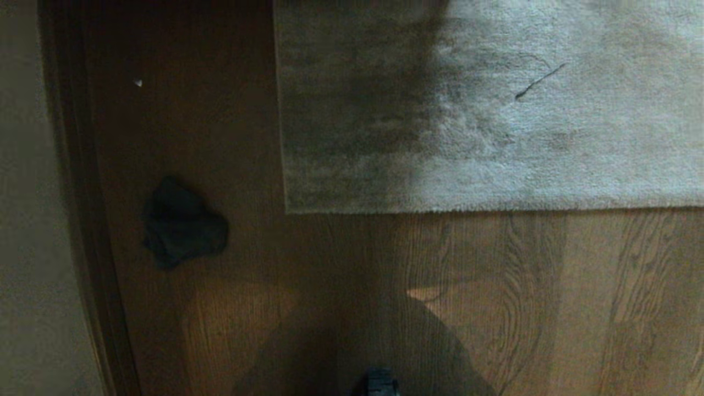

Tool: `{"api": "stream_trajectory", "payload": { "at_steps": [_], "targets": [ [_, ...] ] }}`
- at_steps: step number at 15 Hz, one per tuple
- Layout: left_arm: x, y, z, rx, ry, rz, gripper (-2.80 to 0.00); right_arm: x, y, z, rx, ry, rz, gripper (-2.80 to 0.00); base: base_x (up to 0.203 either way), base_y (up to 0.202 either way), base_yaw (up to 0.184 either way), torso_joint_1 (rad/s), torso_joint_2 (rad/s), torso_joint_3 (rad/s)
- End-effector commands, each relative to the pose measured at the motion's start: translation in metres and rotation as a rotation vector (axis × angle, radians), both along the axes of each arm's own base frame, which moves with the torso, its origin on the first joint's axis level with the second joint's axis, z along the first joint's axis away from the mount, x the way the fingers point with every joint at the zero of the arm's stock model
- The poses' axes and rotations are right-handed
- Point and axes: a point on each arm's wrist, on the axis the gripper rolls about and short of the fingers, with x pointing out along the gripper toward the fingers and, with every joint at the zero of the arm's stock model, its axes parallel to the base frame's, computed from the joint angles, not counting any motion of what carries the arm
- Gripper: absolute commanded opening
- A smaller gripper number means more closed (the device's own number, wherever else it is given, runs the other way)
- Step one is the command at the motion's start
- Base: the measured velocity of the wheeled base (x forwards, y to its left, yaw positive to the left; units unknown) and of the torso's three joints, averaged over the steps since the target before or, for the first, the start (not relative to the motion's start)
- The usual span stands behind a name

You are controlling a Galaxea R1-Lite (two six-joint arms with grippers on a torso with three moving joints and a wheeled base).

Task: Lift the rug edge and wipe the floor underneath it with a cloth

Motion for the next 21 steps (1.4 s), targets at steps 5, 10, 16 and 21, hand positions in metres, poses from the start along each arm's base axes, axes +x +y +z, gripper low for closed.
{"api": "stream_trajectory", "payload": {
  "at_steps": [5, 10, 16, 21],
  "targets": [
    [-0.0001, 0.0000, 0.0002, -0.003, -0.001, 0.000, -2.80, 0.0001, 0.0000, 0.0001, -0.001, 0.000, 0.000, -2.80, 0.000, 0.000, 0.000, 0.003, 0.00, 0.205],
    [0.0000, 0.0000, 0.0000, -0.005, -0.001, 0.001, -2.80, 0.0001, 0.0000, 0.0001, -0.001, 0.000, 0.000, -2.80, 0.000, 0.000, 0.000, 0.000, 0.00, 0.205],
    [0.0000, 0.0000, 0.0000, -0.007, -0.001, 0.000, -2.80, 0.0001, 0.0000, 0.0001, -0.001, 0.000, 0.000, -2.80, 0.000, 0.000, 0.000, 0.003, 0.00, 0.107],
    [0.0000, 0.0000, 0.0002, -0.013, -0.002, 0.000, -2.80, 0.0001, 0.0000, 0.0001, -0.001, 0.000, 0.000, -2.80, 0.000, 0.000, 0.000, 0.002, 0.00, 0.192]
  ]
}}
